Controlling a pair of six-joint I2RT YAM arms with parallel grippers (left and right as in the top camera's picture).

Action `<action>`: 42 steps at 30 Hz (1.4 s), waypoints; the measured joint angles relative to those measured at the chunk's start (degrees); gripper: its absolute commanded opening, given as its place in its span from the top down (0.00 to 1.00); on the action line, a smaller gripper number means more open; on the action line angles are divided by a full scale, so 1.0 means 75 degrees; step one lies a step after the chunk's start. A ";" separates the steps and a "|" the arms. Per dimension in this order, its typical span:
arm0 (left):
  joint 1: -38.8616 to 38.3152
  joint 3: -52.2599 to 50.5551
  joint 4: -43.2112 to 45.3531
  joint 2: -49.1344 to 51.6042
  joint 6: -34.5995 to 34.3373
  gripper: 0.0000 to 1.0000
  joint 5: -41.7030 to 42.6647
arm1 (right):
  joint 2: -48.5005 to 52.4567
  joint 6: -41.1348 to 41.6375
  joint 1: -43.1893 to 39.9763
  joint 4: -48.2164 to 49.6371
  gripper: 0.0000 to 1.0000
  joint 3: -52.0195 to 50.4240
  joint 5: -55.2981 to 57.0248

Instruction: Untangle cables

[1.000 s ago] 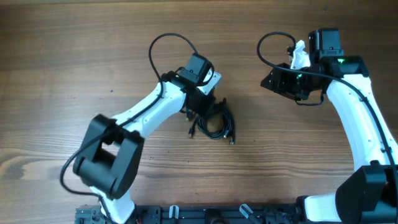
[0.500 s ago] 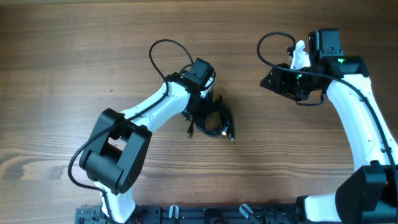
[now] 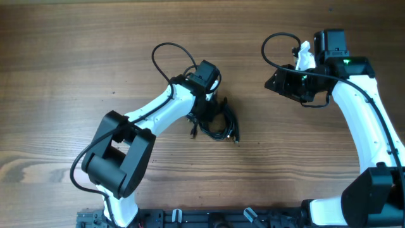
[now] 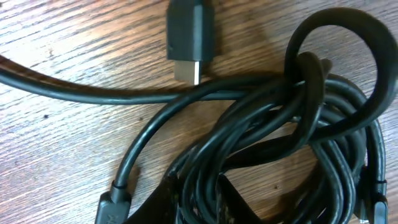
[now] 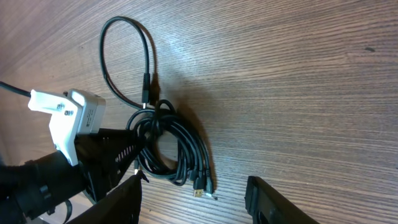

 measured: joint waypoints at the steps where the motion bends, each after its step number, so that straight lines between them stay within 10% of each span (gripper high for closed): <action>1: -0.0047 0.0000 0.0023 0.0006 -0.0023 0.80 0.0000 | 0.0006 0.0000 0.0000 -0.0009 0.44 0.0000 0.0000; 18: -0.0350 0.0102 0.0029 0.0353 -0.0350 0.74 -0.0047 | 0.0009 -0.0003 0.0000 -0.0015 0.43 0.0000 0.0000; 25: -0.0638 0.0271 0.0044 0.0574 -0.0388 0.96 -0.0114 | 0.0009 0.0000 0.0000 0.0015 0.44 0.0000 0.0000; 32: -0.0501 0.0382 -0.0219 0.0542 -0.0393 0.96 -0.0047 | 0.0009 -0.0029 0.0000 0.0038 0.45 0.0000 -0.0055; 42: 0.0230 0.0944 0.0303 -0.1667 -0.0399 0.96 0.1271 | 0.0009 -0.0612 0.0163 0.1102 0.49 0.0000 -0.2643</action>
